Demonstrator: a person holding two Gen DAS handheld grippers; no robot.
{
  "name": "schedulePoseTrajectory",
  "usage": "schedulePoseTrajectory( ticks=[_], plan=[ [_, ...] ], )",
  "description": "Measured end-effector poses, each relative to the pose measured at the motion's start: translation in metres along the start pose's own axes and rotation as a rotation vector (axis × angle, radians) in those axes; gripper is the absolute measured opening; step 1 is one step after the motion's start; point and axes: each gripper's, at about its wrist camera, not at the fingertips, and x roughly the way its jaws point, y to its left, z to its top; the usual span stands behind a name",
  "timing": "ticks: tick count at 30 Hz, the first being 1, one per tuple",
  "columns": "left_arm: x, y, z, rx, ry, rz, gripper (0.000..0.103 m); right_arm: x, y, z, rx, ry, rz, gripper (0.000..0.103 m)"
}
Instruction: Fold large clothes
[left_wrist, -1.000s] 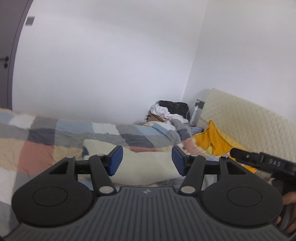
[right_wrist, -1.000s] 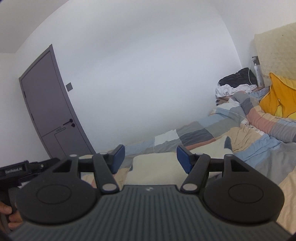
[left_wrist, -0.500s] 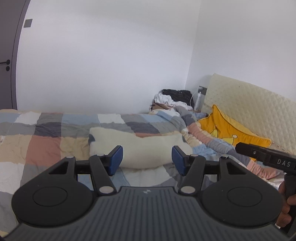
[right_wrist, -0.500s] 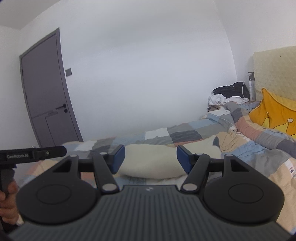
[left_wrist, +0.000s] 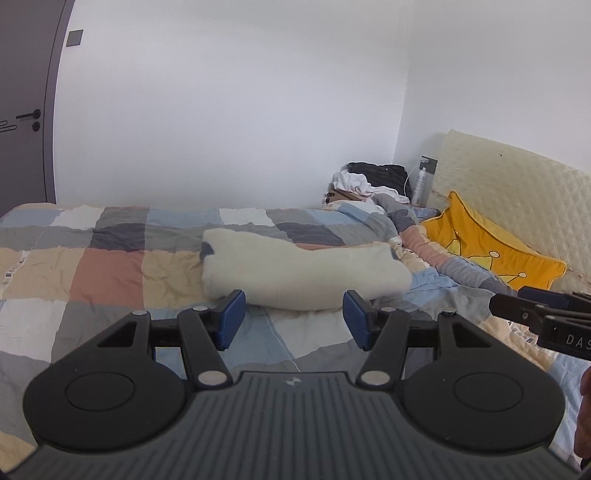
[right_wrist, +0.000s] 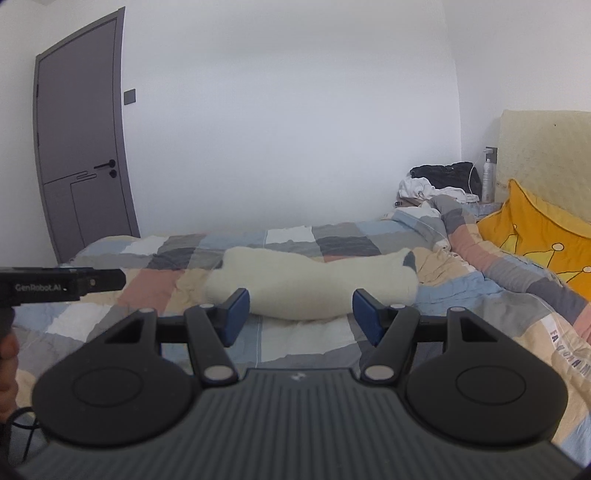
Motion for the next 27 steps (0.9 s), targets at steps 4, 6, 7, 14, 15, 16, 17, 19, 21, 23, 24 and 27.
schedulePoseTrajectory(
  ticks=[4,6,7,14,15,16,17,19,21,23,24,27],
  plan=[
    [-0.002,0.002,-0.004,-0.02,-0.001,0.001,0.064,0.003,0.002,-0.006,0.008,0.011,0.002,0.065],
    [0.001,0.002,-0.006,-0.021,0.005,0.003,0.064,0.005,0.001,-0.009,0.03,0.025,0.002,0.065],
    [0.002,0.002,-0.007,-0.02,0.007,0.008,0.064,0.007,0.001,-0.011,0.037,0.033,-0.003,0.065],
    [0.006,0.001,-0.01,-0.008,0.013,0.031,0.064,0.012,-0.004,-0.017,0.049,0.058,-0.03,0.065],
    [0.006,0.001,-0.01,-0.009,0.011,0.031,0.064,0.012,-0.004,-0.017,0.049,0.059,-0.032,0.065],
    [0.007,0.001,-0.01,-0.011,0.011,0.034,0.064,0.012,-0.004,-0.017,0.049,0.059,-0.032,0.065],
    [0.008,0.002,-0.01,-0.014,0.012,0.038,0.064,0.012,-0.005,-0.017,0.05,0.058,-0.033,0.065],
    [0.009,0.002,-0.012,-0.017,0.015,0.039,0.064,0.012,-0.004,-0.017,0.055,0.058,-0.032,0.065],
    [0.01,0.002,-0.011,-0.017,0.016,0.04,0.064,0.01,-0.003,-0.018,0.061,0.059,-0.032,0.065],
    [0.01,0.001,-0.011,-0.01,0.008,0.047,0.064,0.009,-0.002,-0.018,0.057,0.055,-0.032,0.065],
    [0.01,0.0,-0.012,-0.005,0.006,0.055,0.064,0.008,-0.001,-0.018,0.055,0.057,-0.033,0.065],
    [0.01,-0.003,-0.013,0.0,0.007,0.051,0.066,0.007,-0.002,-0.019,0.055,0.065,-0.028,0.065]
  ],
)
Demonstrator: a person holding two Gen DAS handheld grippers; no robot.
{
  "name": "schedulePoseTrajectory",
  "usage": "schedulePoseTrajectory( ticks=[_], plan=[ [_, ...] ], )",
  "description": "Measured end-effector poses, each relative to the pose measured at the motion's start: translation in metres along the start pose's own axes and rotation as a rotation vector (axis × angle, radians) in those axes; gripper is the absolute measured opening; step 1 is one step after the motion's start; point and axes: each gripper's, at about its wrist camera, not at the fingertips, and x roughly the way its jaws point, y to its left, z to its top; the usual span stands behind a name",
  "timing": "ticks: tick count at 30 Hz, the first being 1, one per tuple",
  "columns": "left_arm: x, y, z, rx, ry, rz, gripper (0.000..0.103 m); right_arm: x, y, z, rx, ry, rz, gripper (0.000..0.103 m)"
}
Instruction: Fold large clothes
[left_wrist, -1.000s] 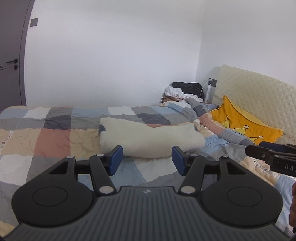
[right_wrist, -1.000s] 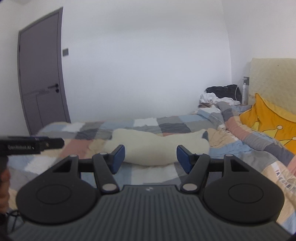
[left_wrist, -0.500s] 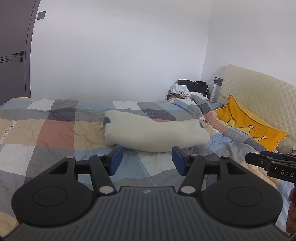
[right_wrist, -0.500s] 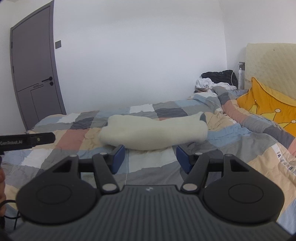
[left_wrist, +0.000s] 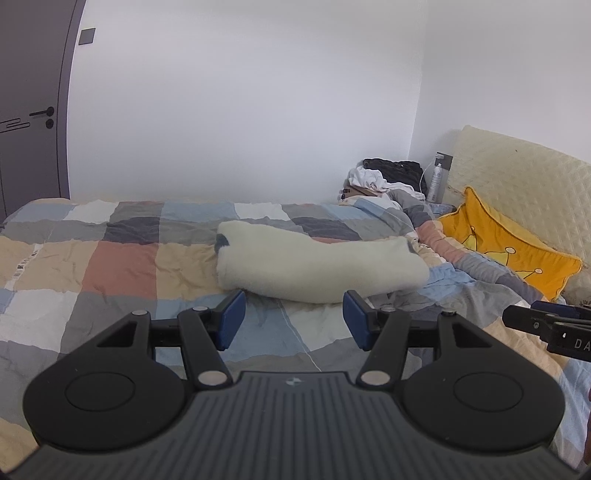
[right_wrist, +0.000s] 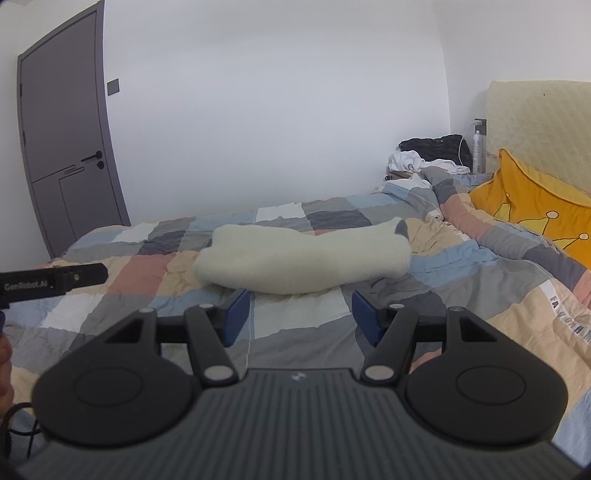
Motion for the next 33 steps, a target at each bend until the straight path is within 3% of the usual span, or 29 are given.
schedulePoseTrajectory(
  ticks=[2,4,8,11,13,21,33],
  plan=[
    [0.002,0.0,-0.001,0.0,0.006,0.011,0.076,0.001,-0.001,0.001,-0.002,0.005,-0.002,0.066],
    [0.002,0.001,-0.001,0.002,0.001,0.017,0.087,0.003,-0.004,0.002,0.006,0.01,-0.005,0.079],
    [-0.001,0.0,0.0,0.009,-0.005,0.017,0.101,0.002,-0.006,0.003,0.015,0.006,-0.009,0.081],
    [-0.003,0.0,0.0,0.009,-0.003,0.023,0.103,0.003,-0.006,0.004,0.02,0.008,-0.015,0.091],
    [-0.005,0.0,0.001,0.009,-0.002,0.037,0.103,0.001,-0.006,0.004,0.022,-0.001,-0.025,0.103],
    [-0.006,0.004,0.004,-0.008,0.024,0.088,0.103,-0.001,-0.004,0.002,0.021,-0.017,-0.055,0.103],
    [-0.016,-0.002,0.006,0.008,0.015,0.081,0.103,-0.001,-0.002,0.004,0.014,-0.002,-0.051,0.103]
  ],
)
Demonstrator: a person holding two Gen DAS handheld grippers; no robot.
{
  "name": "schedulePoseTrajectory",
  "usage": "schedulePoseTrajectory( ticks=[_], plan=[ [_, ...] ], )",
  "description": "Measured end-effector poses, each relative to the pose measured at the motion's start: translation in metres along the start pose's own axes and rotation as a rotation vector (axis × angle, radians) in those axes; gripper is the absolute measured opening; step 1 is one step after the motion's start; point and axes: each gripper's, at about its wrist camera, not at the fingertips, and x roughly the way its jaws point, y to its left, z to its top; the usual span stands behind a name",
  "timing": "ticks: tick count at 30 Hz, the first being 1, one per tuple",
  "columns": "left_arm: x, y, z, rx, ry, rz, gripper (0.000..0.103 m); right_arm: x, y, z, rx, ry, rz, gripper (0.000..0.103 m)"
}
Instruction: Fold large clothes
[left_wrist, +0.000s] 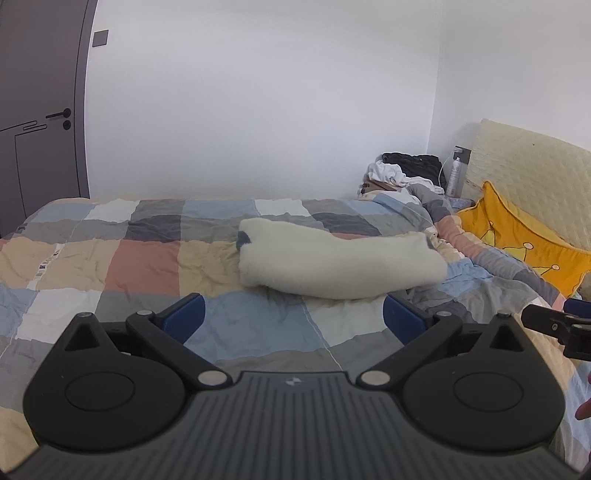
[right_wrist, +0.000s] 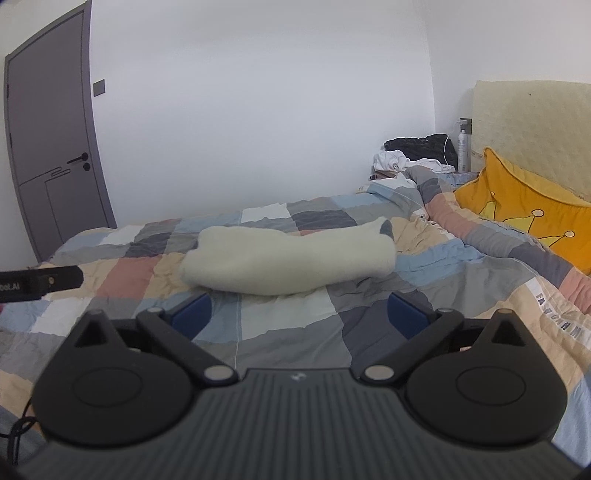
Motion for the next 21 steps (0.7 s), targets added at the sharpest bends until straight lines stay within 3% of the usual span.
schedulePoseTrajectory(
  ticks=[21],
  plan=[
    [-0.0054,0.0011,0.0009,-0.005,-0.003,-0.02,0.103,-0.001,0.0003,0.003,0.001,0.009,0.014,0.103]
  ],
)
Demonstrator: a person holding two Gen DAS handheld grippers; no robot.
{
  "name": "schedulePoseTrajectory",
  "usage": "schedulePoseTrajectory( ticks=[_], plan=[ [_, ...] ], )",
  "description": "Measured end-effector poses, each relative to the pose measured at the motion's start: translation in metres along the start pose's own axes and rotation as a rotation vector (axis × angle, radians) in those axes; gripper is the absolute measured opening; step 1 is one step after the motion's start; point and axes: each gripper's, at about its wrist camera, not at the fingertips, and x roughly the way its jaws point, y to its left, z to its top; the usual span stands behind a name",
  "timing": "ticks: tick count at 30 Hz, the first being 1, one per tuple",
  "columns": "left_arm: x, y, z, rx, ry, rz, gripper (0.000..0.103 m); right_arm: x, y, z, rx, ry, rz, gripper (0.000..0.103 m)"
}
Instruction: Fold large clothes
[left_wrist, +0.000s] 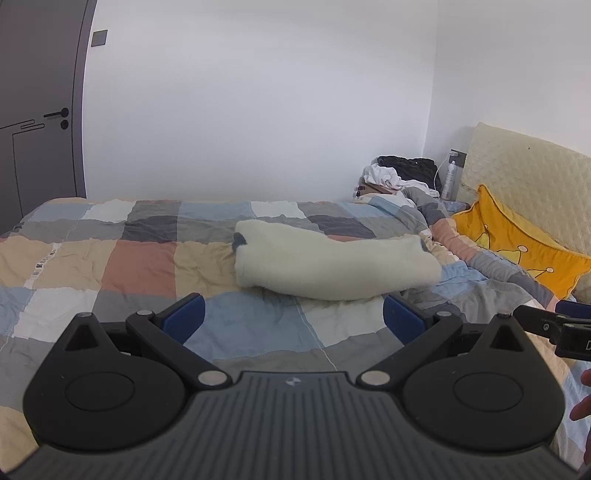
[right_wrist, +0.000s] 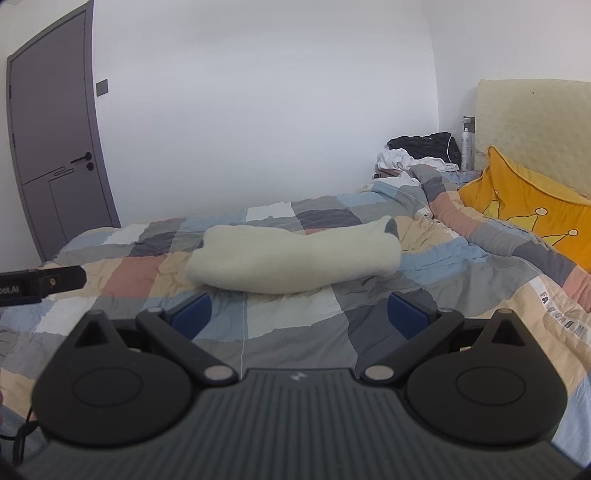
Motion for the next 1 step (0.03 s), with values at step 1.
schedulePoseTrajectory(
  ticks=[1],
  plan=[
    [-0.0004,-0.0011,-0.0005,0.001,0.002,0.0,0.103,0.0,-0.0004,0.0002,0.0,0.001,-0.001,0.103]
  ],
)
